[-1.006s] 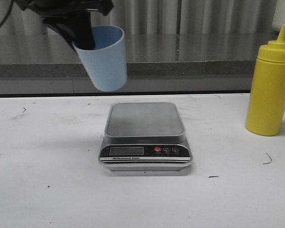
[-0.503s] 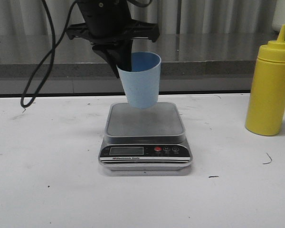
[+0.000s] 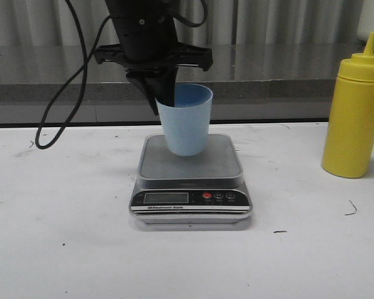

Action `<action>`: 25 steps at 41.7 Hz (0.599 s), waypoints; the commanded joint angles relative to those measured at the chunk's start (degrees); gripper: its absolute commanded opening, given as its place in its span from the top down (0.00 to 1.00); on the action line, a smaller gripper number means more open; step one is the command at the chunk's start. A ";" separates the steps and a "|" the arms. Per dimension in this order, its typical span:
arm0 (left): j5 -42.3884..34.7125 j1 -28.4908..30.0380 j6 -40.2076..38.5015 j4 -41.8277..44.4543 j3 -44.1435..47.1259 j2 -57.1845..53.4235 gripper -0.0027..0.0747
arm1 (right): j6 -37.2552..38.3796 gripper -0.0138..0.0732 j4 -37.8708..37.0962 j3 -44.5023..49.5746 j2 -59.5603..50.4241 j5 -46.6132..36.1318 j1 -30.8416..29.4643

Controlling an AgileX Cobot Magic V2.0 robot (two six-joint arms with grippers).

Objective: Pour seasoning into cup on scale with both arms
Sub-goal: 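Lower the blue cup onto the scale, open the left gripper, withdraw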

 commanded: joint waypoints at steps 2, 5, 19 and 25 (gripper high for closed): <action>-1.67 -0.29 -0.74 0.00 -1.96 -3.33 0.99 | -0.61 0.35 -0.60 -1.47 0.79 -4.17 0.09; -2.25 -0.29 -0.74 0.00 -1.96 -2.89 0.99 | -0.61 0.35 -0.60 -1.47 0.79 -4.17 0.09; -0.93 -0.29 -0.59 0.00 -2.11 -1.56 0.83 | -0.61 0.35 -0.60 -1.47 0.79 -4.17 0.09; -0.97 -0.29 -0.59 0.00 -2.20 -1.76 0.57 | -0.61 0.35 -0.60 -1.47 0.79 -4.17 0.09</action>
